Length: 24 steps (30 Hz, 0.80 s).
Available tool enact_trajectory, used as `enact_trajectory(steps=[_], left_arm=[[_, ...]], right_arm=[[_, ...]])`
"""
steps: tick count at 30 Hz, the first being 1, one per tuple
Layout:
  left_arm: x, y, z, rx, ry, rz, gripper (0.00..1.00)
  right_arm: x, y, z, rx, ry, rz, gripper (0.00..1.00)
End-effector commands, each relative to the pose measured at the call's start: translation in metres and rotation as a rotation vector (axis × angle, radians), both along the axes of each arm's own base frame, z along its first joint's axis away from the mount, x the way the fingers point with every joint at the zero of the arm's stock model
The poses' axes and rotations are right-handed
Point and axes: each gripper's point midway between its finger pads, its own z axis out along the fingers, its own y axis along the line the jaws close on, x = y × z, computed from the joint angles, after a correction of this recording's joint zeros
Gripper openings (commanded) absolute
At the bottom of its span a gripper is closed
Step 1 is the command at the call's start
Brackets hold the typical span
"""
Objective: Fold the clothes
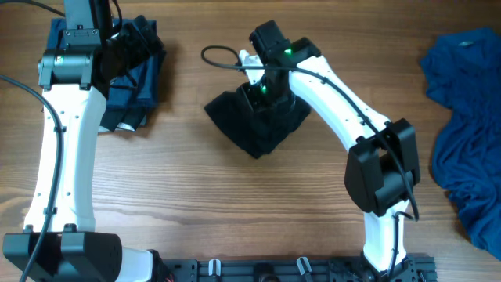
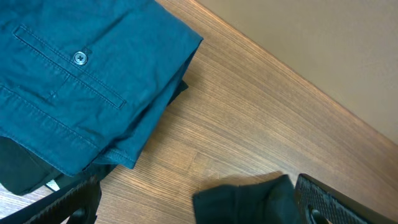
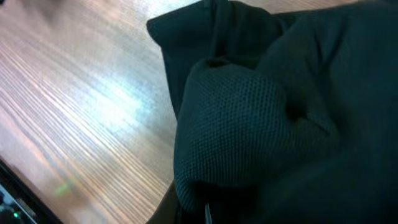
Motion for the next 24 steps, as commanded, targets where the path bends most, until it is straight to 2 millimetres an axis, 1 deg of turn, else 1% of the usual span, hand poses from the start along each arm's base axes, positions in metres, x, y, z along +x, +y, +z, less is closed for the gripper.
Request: enact_trajectory(steps=[1, 2, 4, 7, 8, 9, 10, 12, 14, 15, 17, 18, 22, 23, 24], left_arm=[[0.001, 0.000, -0.003, -0.005, 0.006, -0.004, 1.00], [0.001, 0.000, -0.003, -0.005, 0.006, -0.004, 1.00], [0.001, 0.000, -0.003, -0.005, 0.006, -0.004, 1.00], [0.001, 0.000, -0.003, -0.005, 0.006, -0.004, 1.00], [0.001, 0.000, -0.003, -0.005, 0.006, -0.004, 1.00], [0.001, 0.000, -0.003, -0.005, 0.006, -0.004, 1.00], [0.001, 0.000, -0.003, -0.005, 0.006, -0.004, 1.00], [0.001, 0.000, -0.003, -0.005, 0.006, -0.004, 1.00], [0.001, 0.000, -0.003, -0.005, 0.006, -0.004, 1.00], [0.001, 0.000, -0.003, -0.005, 0.006, -0.004, 1.00], [0.001, 0.000, -0.003, -0.005, 0.006, -0.004, 1.00], [0.001, 0.000, -0.003, -0.005, 0.006, -0.004, 1.00], [0.001, 0.000, -0.003, -0.005, 0.006, -0.003, 1.00], [0.001, 0.000, -0.003, -0.005, 0.006, -0.004, 1.00], [0.001, 0.000, -0.003, -0.005, 0.006, -0.004, 1.00]], right_arm=[[-0.006, 0.007, -0.010, -0.045, -0.017, 0.053, 0.08], [-0.006, 0.007, -0.012, -0.054, -0.019, 0.055, 0.12], [-0.009, 0.009, -0.018, -0.058, -0.010, 0.059, 0.14], [-0.018, 0.006, -0.029, -0.073, 0.020, 0.057, 0.18], [-0.022, 0.006, -0.032, -0.071, 0.037, 0.058, 0.23], [-0.027, 0.007, -0.035, -0.064, 0.057, 0.063, 0.33], [-0.031, 0.008, -0.036, -0.056, 0.070, 0.070, 0.46], [-0.046, 0.016, -0.032, 0.009, 0.126, 0.124, 0.57], [-0.062, 0.027, -0.022, 0.112, 0.163, 0.230, 0.69], [-0.066, 0.029, -0.018, 0.141, 0.169, 0.261, 0.72], [-0.060, 0.022, -0.011, 0.123, 0.150, 0.255, 0.75], [-0.048, 0.013, 0.002, 0.114, 0.110, 0.231, 0.75], [-0.023, -0.004, 0.032, 0.146, 0.037, 0.142, 0.75], [-0.014, -0.012, 0.035, 0.142, 0.034, 0.076, 0.72], [-0.008, -0.016, 0.036, 0.146, 0.042, 0.023, 0.67]])
